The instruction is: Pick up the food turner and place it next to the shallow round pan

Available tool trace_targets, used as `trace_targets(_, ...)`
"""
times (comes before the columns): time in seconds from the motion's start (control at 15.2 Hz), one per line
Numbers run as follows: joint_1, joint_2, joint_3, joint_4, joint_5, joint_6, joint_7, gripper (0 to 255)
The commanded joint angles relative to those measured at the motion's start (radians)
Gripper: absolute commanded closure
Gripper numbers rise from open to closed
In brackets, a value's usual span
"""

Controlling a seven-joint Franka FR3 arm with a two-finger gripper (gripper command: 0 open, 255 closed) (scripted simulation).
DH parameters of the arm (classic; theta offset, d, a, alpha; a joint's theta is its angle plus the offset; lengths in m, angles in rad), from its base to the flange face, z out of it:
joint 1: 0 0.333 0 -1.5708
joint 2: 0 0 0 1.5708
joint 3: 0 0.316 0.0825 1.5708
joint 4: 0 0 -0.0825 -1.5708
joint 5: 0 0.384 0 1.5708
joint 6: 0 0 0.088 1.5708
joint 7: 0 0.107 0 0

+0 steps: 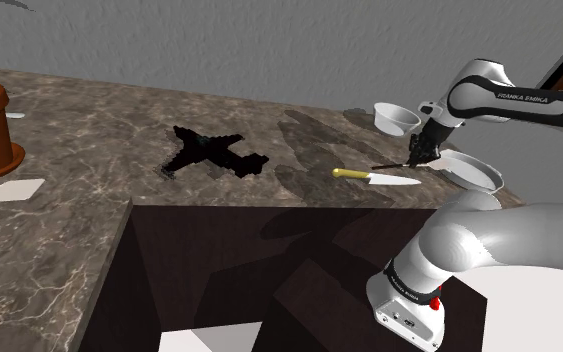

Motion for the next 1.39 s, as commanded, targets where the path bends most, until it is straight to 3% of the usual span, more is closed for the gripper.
trace_targets(0.0, 0.000, 0.002, -0.003, -0.004, -0.001, 0.000, 0.000, 255)
trace_targets(0.13, 0.000, 0.002, -0.003, -0.004, 0.000, 0.000, 0.000, 255)
trace_targets(0.2, -0.001, 0.002, -0.002, -0.004, 0.000, 0.000, 0.000, 0)
trace_targets(0.53, -0.001, 0.002, -0.003, -0.004, 0.000, 0.000, 0.000, 0)
trace_targets(0.79, 0.004, -0.022, 0.071, 0.096, 0.055, -0.127, -0.012, 0)
trace_targets(1.32, 0.003, -0.022, 0.071, 0.096, 0.056, -0.127, -0.012, 0)
